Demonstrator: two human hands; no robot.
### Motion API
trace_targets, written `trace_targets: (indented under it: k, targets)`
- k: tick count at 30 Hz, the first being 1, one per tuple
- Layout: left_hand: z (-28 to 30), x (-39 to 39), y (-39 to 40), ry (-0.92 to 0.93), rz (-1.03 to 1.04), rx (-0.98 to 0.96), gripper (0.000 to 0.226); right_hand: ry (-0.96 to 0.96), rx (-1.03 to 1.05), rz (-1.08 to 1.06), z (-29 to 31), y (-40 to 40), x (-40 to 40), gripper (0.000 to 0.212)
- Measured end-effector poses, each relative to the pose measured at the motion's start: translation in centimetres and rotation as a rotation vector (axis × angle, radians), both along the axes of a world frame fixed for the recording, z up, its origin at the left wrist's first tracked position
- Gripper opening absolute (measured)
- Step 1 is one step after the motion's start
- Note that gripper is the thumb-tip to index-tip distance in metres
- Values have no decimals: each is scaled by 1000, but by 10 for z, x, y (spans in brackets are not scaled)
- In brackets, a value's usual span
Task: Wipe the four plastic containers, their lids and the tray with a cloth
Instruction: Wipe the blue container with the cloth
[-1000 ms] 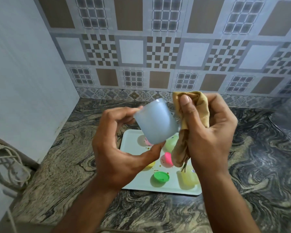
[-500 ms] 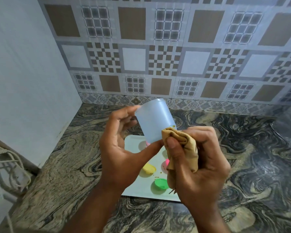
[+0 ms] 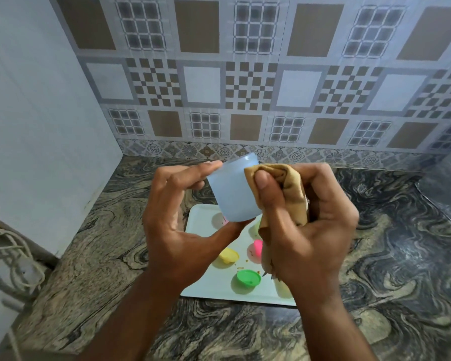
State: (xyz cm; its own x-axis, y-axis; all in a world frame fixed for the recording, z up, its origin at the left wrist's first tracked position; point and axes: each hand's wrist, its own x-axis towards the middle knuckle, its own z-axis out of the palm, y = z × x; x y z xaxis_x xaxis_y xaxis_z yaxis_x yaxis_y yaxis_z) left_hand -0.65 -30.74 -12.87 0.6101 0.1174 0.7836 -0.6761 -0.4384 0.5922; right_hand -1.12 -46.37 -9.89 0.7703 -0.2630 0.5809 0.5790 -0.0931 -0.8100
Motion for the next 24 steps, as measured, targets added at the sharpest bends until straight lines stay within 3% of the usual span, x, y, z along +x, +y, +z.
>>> trace_targets:
  k: [5,14,18,24]
  targets:
    - [-9,0,0,41,-90,-87,69,112,162,53,4,-3,13,20]
    - [-1,-2,-16,124,-211,-452,77,26,245,59,-12,9,-17,14]
    - [-2,-2,-16,200,-249,-442,73,17,220,52,-15,9,-19,14]
    - [1,-1,-9,221,-148,-321,77,-34,7,5,-26,-6,-11,13]
